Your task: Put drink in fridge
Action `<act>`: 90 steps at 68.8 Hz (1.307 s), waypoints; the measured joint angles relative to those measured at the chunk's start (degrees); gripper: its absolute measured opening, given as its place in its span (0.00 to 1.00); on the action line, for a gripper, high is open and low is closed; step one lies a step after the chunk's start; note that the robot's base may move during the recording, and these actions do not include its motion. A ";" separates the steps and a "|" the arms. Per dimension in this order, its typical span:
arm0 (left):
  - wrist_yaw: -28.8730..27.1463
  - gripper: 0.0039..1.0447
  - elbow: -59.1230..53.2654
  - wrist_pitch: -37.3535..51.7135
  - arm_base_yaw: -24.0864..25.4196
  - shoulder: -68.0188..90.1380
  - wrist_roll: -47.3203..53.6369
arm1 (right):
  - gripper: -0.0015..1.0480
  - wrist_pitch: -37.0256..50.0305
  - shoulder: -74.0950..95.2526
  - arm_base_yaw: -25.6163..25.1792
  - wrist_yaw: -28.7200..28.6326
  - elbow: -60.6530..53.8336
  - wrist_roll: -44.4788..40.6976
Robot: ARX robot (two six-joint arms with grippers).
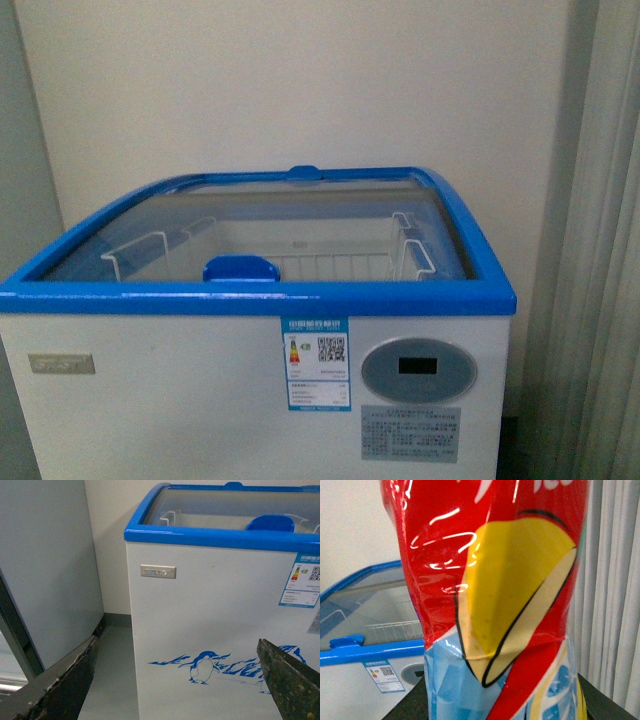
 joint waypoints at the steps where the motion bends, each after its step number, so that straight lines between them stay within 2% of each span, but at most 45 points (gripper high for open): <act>1: 0.04 0.92 0.00 0.00 0.00 0.00 0.02 | 0.39 0.00 0.00 0.00 -0.02 0.00 0.00; 10: 0.11 0.92 0.24 -0.63 0.00 0.44 -0.87 | 0.39 0.00 0.00 0.00 0.00 0.07 0.00; 14: 0.00 0.92 3.76 -9.14 -0.72 5.38 -6.71 | 0.39 0.02 0.00 0.00 0.00 0.11 0.00; 18: -0.39 0.92 5.25 -10.75 -1.99 11.65 -10.95 | 0.39 0.02 0.00 0.00 0.00 0.11 0.00; 24: 1.07 0.92 5.38 -4.44 -3.45 20.28 -12.04 | 0.39 0.04 0.00 0.00 -0.02 0.13 0.00; 34: 5.22 0.92 9.66 15.63 -3.58 40.50 -8.04 | 0.39 0.04 0.00 0.00 0.00 0.13 0.00; 38: 7.65 0.92 14.19 25.03 -3.82 50.77 -4.11 | 0.39 0.04 0.00 0.00 0.00 0.13 0.00; 45: 11.67 0.92 22.40 36.30 -5.77 64.35 4.39 | 0.39 0.04 0.00 0.00 0.00 0.13 0.00; 48: 14.40 0.92 25.99 39.19 -6.80 69.22 8.44 | 0.39 0.04 0.00 0.00 0.00 0.13 0.00; 52: 18.40 0.92 32.92 41.59 -8.50 77.59 18.69 | 0.39 0.04 0.00 0.00 -0.02 0.13 0.00; 60: 22.53 0.92 41.59 40.09 -9.84 86.68 33.68 | 0.39 0.04 0.00 0.00 0.02 0.13 0.00; 67: 26.91 0.92 48.85 34.34 -10.62 93.26 48.83 | 0.39 0.04 0.00 0.00 -0.02 0.13 0.00; 73: 28.15 0.92 55.32 28.65 -10.75 98.92 61.05 | 0.39 0.04 0.00 0.00 -0.02 0.13 0.00; 90: 29.03 0.92 66.42 19.80 -9.70 106.42 72.61 | 0.39 0.04 0.00 0.00 -0.02 0.13 0.00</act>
